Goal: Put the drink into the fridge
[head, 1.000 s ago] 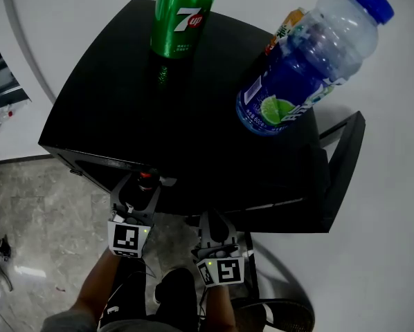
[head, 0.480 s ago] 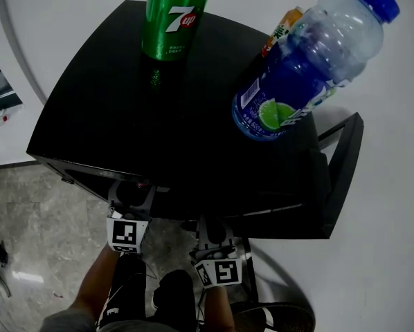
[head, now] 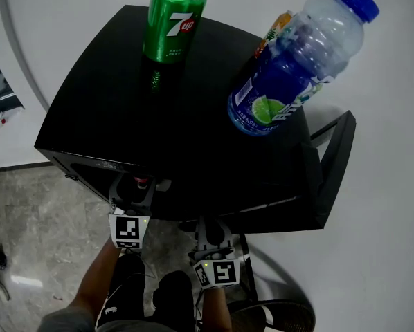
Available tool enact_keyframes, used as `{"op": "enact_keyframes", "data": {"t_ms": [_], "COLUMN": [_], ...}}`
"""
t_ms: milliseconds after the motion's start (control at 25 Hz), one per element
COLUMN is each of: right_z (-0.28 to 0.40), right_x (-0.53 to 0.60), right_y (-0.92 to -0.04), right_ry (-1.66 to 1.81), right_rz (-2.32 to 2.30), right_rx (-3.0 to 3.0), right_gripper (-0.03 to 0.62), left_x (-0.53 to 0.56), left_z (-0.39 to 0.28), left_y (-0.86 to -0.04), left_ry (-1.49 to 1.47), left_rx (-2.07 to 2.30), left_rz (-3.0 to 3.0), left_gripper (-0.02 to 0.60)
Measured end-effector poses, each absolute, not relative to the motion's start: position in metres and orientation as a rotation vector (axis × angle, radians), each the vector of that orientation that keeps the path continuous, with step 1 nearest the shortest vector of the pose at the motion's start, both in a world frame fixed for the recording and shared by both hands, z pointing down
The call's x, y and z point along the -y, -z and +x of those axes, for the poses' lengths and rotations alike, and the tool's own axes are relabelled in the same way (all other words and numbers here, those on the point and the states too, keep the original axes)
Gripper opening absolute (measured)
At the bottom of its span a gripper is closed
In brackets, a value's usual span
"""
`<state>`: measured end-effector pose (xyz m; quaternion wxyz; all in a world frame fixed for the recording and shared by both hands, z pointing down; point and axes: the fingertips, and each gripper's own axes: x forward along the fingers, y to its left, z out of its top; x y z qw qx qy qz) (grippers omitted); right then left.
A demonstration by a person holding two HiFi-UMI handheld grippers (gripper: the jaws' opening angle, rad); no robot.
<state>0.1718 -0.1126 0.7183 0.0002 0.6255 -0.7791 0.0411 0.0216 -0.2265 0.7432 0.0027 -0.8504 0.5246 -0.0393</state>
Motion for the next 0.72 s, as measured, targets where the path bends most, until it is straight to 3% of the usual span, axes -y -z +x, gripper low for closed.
{"op": "enact_keyframes", "data": {"t_ms": [480, 720], "right_z": [0.166, 0.161], "right_x": [0.082, 0.071], "right_y": [-0.657, -0.617], "right_ry": [-0.122, -0.067], "right_rz": [1.979, 1.976], "right_rx": [2.429, 2.427], "right_gripper": [0.025, 0.025], "left_x": [0.178, 0.155], "left_z": [0.024, 0.015], "left_y": [-0.695, -0.655], "left_ry": [0.207, 0.226], "left_rx": [-1.58, -1.572], "left_rz": [-2.725, -2.712], "left_gripper": [0.272, 0.202]}}
